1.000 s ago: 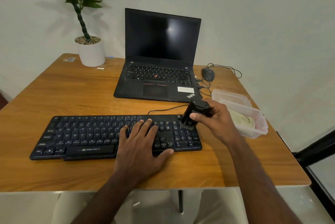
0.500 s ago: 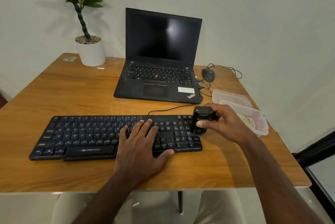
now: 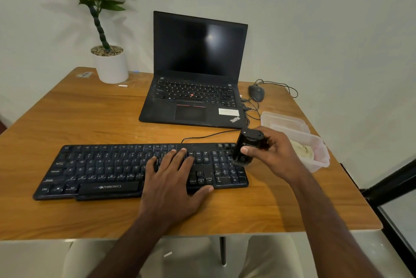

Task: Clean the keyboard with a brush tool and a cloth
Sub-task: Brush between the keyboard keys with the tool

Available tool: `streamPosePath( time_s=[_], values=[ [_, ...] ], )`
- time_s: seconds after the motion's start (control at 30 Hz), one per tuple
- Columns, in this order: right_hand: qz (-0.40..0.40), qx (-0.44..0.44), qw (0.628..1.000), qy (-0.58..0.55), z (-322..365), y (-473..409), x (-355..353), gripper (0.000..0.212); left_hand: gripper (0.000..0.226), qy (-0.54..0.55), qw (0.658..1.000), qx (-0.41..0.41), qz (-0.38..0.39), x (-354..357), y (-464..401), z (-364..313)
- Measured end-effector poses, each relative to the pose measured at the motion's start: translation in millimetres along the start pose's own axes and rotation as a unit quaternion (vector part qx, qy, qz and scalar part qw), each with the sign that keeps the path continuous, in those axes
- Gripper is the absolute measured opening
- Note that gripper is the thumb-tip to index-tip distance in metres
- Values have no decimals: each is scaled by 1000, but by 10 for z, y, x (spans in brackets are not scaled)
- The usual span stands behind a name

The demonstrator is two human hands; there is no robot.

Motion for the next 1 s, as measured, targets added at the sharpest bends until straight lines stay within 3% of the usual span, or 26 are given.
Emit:
streamPosePath(
  time_s=[0.23, 0.43, 0.6, 0.7, 0.77, 0.87, 1.0],
  values=[
    [-86, 1, 996, 2, 32, -44, 42, 24, 94, 1, 1000, 2, -1, 8, -6, 14],
    [-51, -20, 998, -14, 325, -116, 586, 28, 88, 46, 998, -1, -38, -118, 80, 167],
    [-3, -31, 998, -59, 514, -220, 967, 32, 91, 77, 989, -77, -102, -645, 380, 1058],
    [13, -36, 997, -67, 607, -276, 1187, 31, 98, 108, 980, -147, -74, -889, 555, 1801],
    [24, -40, 996, -71, 692, -320, 1350, 30, 108, 137, 977, -162, -11, -894, 639, 2170],
    [40, -52, 993, -93, 842, -405, 1618, 28, 122, 148, 979, -122, 70, -792, 689, 2398],
    [65, -67, 989, -117, 1001, -507, 1971, 25, 127, 164, 981, -95, 52, -766, 709, 2443]
  ],
)
Point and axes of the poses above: each hand's wrist, its own y-axis away from the middle knuckle, its own x-axis out of the palm, z = x × y, the point moved 4 cm from there along -y, towards the middle knuckle, and after that the axes turned 2 degrees about y, right-handed, at the moved point
